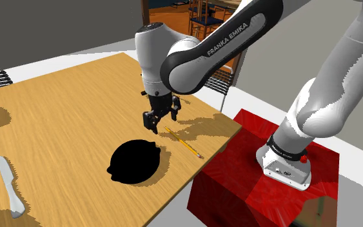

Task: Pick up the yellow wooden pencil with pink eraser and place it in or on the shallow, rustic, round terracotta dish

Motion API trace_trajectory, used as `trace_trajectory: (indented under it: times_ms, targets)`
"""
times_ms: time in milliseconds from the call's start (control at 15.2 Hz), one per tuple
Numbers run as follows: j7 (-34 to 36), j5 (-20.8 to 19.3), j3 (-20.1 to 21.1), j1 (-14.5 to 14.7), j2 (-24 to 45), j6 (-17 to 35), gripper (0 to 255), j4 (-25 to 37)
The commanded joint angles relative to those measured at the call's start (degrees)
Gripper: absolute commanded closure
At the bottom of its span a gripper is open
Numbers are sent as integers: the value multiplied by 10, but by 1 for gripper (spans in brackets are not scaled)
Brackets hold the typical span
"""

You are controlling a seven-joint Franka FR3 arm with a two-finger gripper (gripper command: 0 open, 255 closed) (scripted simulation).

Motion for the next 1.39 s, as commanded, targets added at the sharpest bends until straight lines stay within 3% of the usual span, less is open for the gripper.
trace_trajectory:
  times_ms: [0,264,330,924,1320]
  targets:
    - [1,-1,0,0,1,2,0,-1]
    - [1,-1,0,0,1,2,0,-1]
    - [1,-1,0,0,1,2,255,-1]
    - [1,-1,0,0,1,2,255,-1]
    - [-11,16,-1,-1,-30,-45,255,19]
